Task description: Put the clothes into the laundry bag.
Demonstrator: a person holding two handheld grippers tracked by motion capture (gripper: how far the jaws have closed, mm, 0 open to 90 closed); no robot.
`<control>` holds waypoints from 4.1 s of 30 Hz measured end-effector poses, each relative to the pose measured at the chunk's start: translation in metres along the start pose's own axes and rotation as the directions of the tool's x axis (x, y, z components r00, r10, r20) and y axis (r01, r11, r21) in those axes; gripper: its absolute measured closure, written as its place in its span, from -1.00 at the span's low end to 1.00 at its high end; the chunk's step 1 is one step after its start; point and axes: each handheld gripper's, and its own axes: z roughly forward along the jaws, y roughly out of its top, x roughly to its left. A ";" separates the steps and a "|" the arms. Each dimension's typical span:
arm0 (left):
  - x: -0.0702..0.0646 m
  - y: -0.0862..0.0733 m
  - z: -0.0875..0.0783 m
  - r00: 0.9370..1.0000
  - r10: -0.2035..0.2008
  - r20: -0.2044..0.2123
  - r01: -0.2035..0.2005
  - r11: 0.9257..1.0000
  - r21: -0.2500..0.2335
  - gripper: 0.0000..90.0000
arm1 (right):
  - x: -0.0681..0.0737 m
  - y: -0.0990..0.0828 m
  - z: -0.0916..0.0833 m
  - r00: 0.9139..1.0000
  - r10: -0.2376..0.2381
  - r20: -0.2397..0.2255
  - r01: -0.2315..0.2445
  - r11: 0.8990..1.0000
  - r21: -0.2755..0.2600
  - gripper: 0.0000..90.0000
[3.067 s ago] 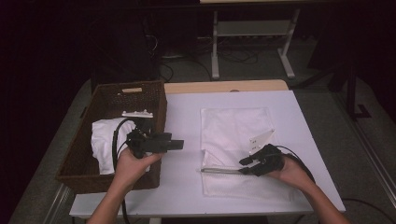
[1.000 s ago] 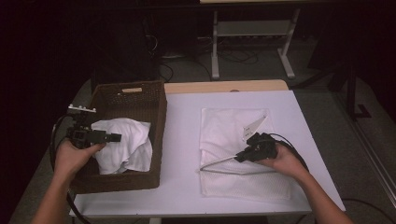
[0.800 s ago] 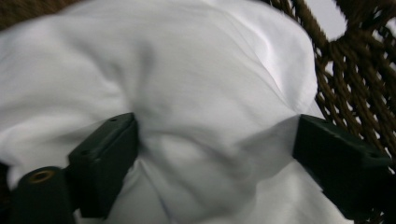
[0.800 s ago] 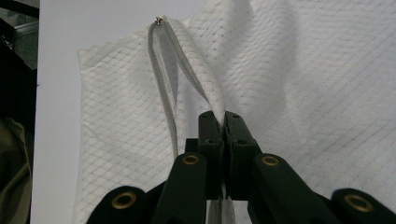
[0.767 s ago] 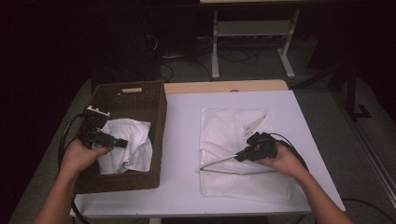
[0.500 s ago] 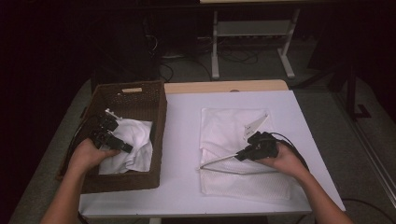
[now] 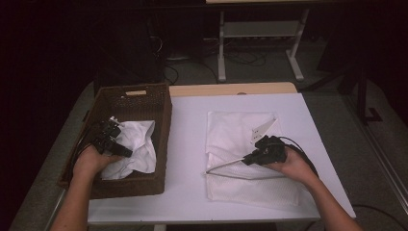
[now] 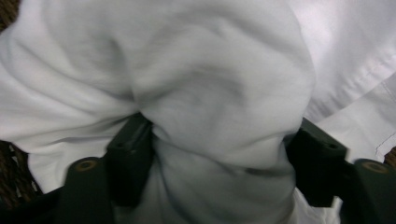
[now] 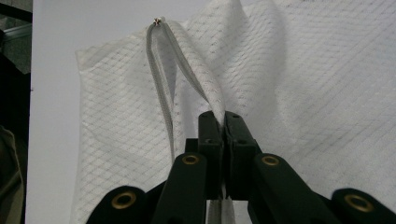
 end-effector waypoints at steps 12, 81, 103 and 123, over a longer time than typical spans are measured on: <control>0.004 -0.001 -0.002 0.999 -0.012 0.052 0.014 0.999 -0.035 0.36 | 0.000 0.000 -0.002 1.000 0.001 0.007 -0.001 1.000 -0.008 0.92; 0.020 -0.011 -0.142 0.832 -0.002 0.555 0.315 0.826 -0.468 0.62 | -0.040 0.019 -0.028 0.994 0.107 -0.003 -0.107 0.989 -0.104 0.94; -0.057 0.063 -0.183 0.790 0.181 0.586 0.189 0.837 -0.514 0.61 | -0.047 0.009 -0.031 0.991 0.131 0.012 -0.129 0.985 -0.113 0.94; -0.136 0.131 -0.192 0.686 0.298 0.664 0.148 0.836 -0.528 0.61 | -0.048 -0.010 -0.034 0.987 0.159 0.016 -0.155 0.979 -0.129 0.94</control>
